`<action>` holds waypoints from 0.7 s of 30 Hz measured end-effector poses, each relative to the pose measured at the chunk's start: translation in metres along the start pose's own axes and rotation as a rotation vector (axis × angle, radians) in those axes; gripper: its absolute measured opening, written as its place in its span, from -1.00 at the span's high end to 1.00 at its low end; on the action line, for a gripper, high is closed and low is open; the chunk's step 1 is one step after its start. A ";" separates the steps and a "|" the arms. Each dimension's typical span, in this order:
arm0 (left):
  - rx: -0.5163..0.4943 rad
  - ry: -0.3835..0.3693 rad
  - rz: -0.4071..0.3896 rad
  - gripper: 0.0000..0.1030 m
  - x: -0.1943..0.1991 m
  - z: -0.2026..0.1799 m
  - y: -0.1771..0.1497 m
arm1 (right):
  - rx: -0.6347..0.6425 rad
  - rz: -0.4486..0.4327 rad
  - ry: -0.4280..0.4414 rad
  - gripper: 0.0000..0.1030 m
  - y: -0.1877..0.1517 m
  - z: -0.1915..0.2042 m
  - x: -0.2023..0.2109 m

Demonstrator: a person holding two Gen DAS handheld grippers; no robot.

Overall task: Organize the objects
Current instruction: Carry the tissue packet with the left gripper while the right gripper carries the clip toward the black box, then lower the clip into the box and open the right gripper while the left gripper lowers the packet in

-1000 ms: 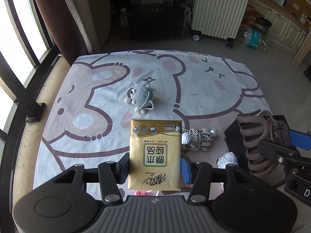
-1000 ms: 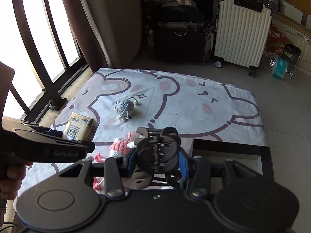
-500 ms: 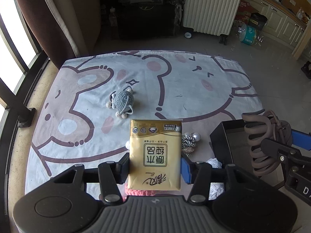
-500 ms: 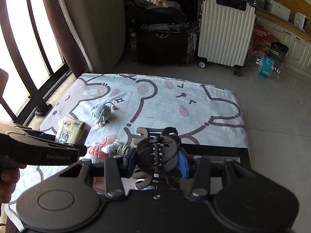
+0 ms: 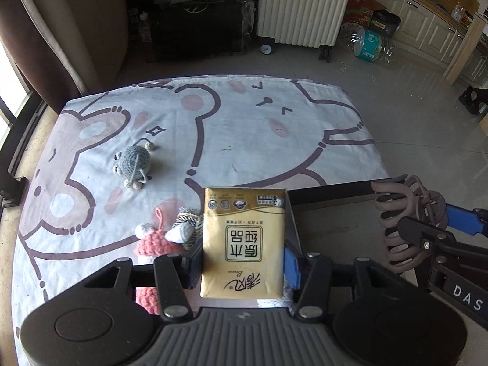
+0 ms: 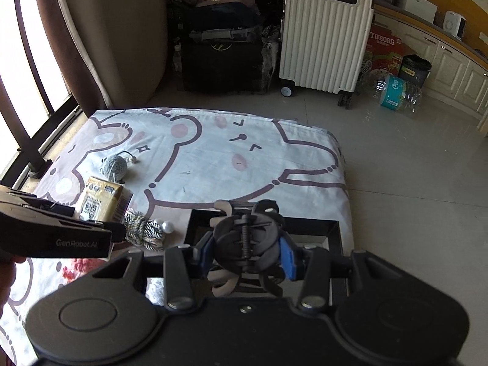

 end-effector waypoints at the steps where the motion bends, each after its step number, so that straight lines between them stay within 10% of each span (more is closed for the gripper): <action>1: 0.008 -0.016 0.008 -0.02 -0.002 -0.005 -0.001 | -0.001 0.007 -0.004 0.12 -0.002 -0.004 -0.001; 21: 0.051 -0.171 0.116 -0.02 -0.038 -0.061 -0.026 | -0.018 0.145 -0.017 0.12 -0.057 -0.053 -0.052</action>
Point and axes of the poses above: each gripper's, at about its wrist camera, not at the fingertips, and x roughly against the way its jaws point, z to its left, y to its top, the point moved 4 cm from there along -x, roughly the way its jaws point, and after that the axes turned 3 degrees about y, right-handed, at the moved point
